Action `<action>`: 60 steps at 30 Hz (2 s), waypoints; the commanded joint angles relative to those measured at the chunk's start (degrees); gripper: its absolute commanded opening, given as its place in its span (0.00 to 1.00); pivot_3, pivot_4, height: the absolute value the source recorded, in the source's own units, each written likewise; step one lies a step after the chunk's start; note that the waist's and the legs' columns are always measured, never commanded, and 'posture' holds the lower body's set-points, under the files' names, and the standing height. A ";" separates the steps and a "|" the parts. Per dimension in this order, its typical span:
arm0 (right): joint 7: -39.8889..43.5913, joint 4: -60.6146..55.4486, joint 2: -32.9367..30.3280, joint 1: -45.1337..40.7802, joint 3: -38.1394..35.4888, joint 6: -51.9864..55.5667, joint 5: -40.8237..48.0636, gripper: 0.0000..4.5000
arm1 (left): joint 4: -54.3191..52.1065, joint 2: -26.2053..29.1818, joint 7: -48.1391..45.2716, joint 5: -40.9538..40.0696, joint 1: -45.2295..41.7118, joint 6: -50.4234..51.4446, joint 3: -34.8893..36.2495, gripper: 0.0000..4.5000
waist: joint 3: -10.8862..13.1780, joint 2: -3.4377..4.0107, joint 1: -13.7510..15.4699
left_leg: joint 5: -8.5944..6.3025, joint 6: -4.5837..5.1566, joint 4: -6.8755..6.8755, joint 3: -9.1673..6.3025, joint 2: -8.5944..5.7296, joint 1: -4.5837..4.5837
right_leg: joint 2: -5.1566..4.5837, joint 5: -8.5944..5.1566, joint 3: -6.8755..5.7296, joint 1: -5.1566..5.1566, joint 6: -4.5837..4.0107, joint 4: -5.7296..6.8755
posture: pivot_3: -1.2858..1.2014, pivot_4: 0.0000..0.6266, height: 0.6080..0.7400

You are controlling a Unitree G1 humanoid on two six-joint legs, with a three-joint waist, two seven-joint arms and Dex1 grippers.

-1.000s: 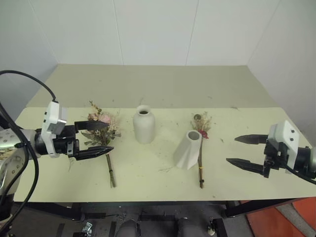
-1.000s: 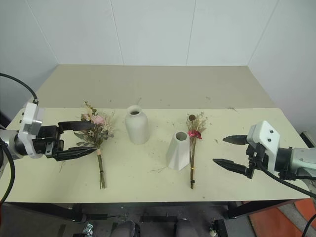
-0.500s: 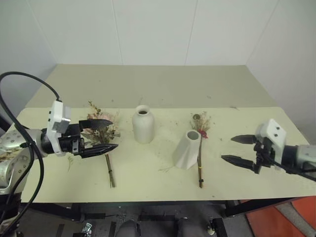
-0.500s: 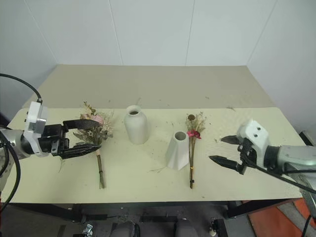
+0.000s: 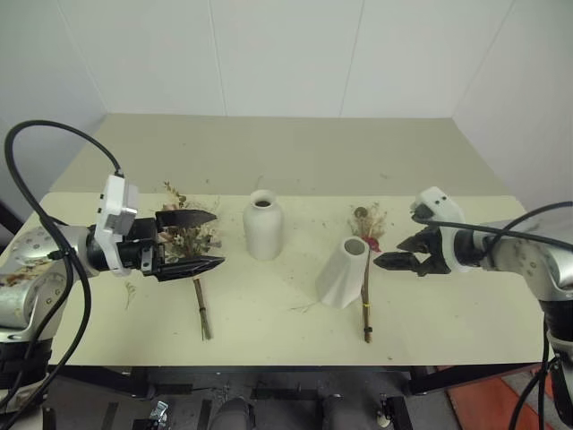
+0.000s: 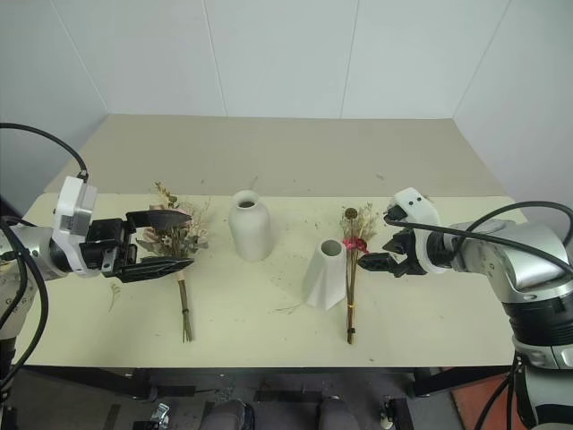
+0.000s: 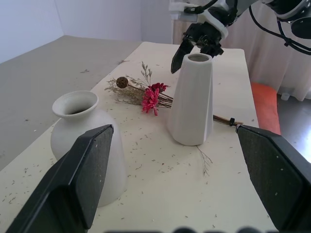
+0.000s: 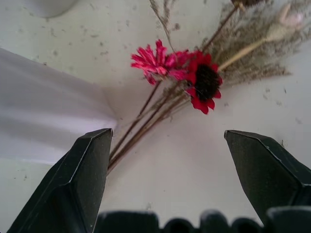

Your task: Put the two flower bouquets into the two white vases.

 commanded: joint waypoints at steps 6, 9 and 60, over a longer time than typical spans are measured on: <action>-0.26 4.70 3.53 -5.01 4.04 2.02 -2.39 0.97 | -1.31 -0.59 0.07 -0.31 -0.24 -1.06 0.66 0.98 | 0.00 0.00 -0.28 | 0.00 0.00 0.00 -0.01 0.00 0.06 | 0.02 0.00 0.01 0.01 0.00 0.07 | 0.52 0.24 1.00; -0.11 8.18 5.27 -7.00 5.18 1.22 -3.73 0.97 | -1.22 -0.83 0.00 -0.20 -0.44 -1.16 0.53 0.98 | 0.00 0.00 -0.24 | 0.00 0.00 0.00 -0.01 0.00 0.03 | 0.02 0.00 0.01 -0.01 0.00 0.07 | 0.52 0.24 1.00; -13.55 -13.92 25.61 -5.60 -35.53 -21.32 20.05 0.01 | 2.38 -1.20 -3.41 1.43 -3.59 -2.18 -1.96 1.00 | 0.01 0.03 -0.28 | 0.00 0.00 -0.04 -0.04 0.03 0.05 | 0.03 0.01 -0.03 0.00 0.00 0.12 | 0.52 0.24 1.00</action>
